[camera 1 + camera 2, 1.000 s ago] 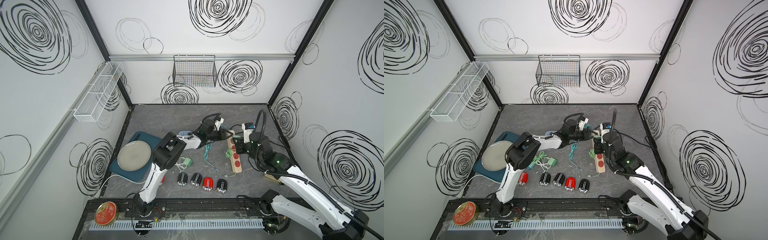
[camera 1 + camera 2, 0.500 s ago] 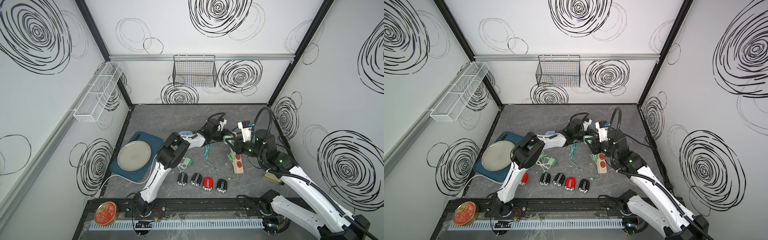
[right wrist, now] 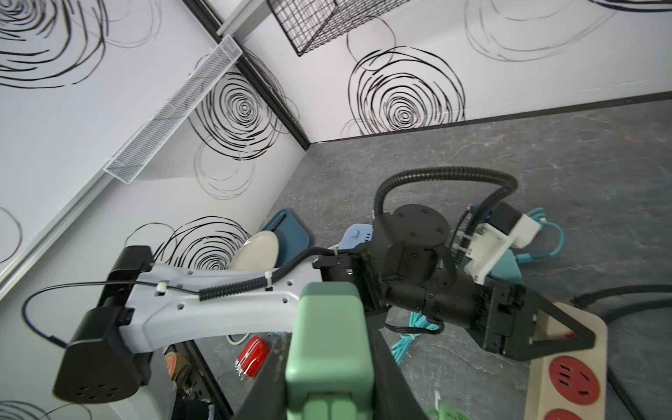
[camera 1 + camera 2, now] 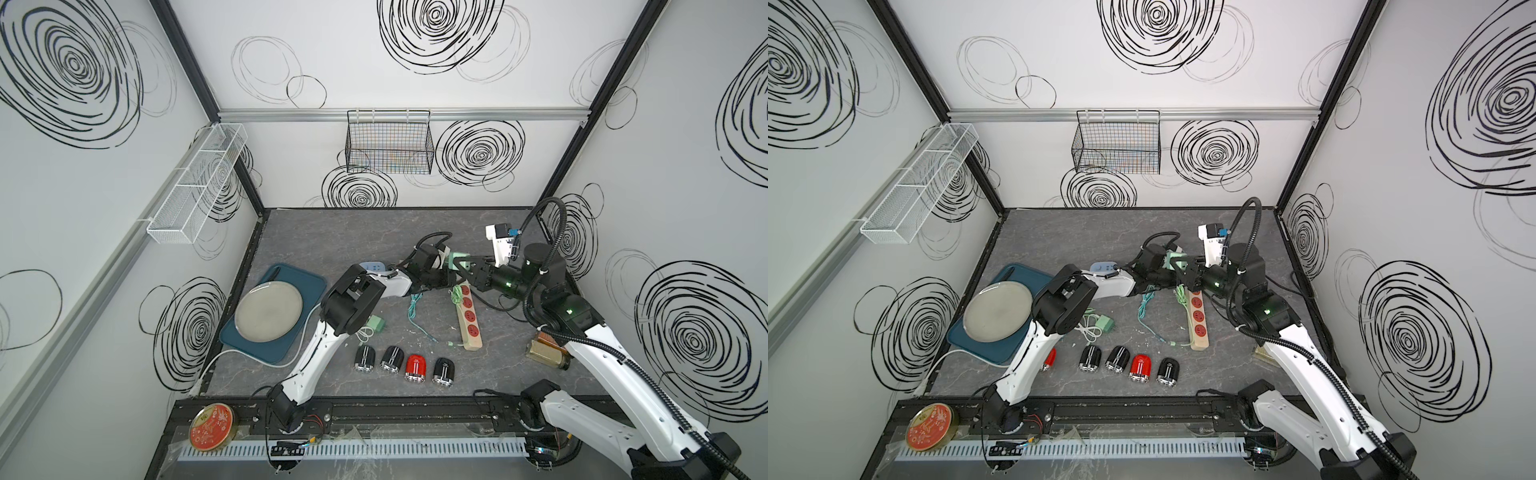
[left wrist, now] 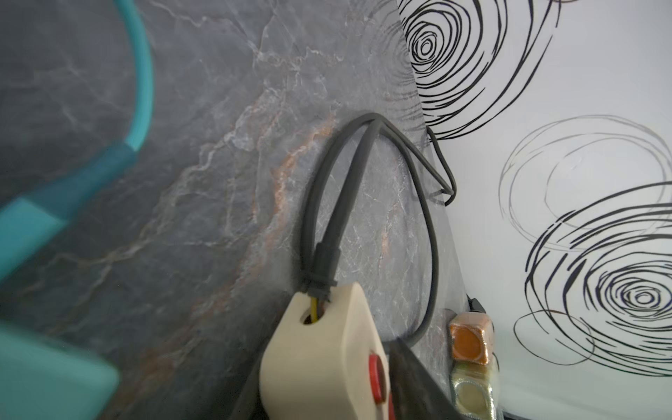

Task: Unplug the electric shaver
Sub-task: Place the socket at the center of the board.

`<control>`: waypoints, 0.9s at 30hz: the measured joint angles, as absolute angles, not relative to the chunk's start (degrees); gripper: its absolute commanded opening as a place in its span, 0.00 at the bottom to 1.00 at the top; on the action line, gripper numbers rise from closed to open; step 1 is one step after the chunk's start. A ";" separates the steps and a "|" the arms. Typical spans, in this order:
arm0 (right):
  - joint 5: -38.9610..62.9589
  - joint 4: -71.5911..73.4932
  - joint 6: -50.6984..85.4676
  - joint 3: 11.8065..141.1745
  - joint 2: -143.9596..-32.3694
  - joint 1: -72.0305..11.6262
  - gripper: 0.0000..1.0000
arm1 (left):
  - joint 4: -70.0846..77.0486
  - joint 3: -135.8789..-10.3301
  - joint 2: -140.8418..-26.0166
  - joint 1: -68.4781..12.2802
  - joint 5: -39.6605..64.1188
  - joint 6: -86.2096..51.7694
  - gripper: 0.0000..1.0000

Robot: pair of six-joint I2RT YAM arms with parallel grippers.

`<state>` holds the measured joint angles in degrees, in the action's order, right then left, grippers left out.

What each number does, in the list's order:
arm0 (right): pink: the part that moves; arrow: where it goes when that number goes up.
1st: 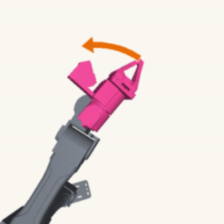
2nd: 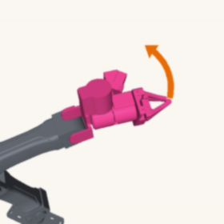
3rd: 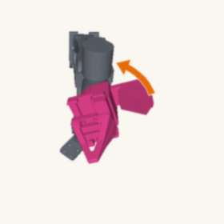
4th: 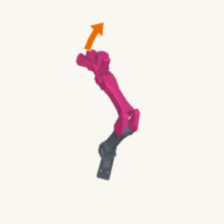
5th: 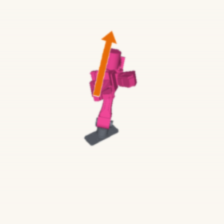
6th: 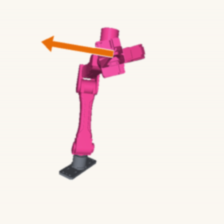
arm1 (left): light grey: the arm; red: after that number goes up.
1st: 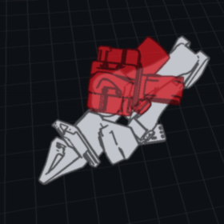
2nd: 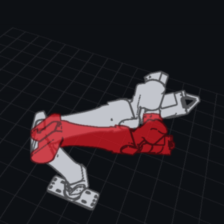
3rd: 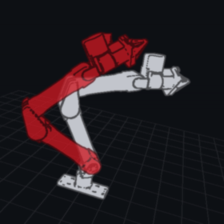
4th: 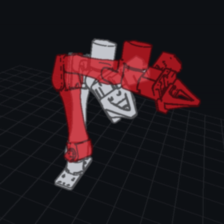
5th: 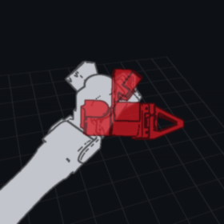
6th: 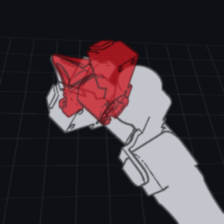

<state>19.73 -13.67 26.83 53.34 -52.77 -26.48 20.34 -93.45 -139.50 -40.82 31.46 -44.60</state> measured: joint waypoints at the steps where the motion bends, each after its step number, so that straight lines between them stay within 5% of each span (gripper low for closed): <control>1: 19.16 -13.78 26.81 52.99 -52.73 -26.48 0.07 | 20.53 -93.45 -139.50 -40.82 31.44 -44.23 0.69; 11: 15.90 -15.25 25.82 49.93 -52.73 -26.44 0.07 | 17.37 -93.71 -137.25 -40.53 29.41 -39.92 0.99; 27: 17.54 -10.98 25.71 48.90 -60.36 -26.44 0.07 | 5.98 -77.91 -110.83 -34.33 23.14 -32.27 0.99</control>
<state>17.54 -10.98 25.71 48.90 -60.36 -26.44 5.98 -77.91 -110.83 -34.33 23.14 -32.27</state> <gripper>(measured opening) 0.289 0.990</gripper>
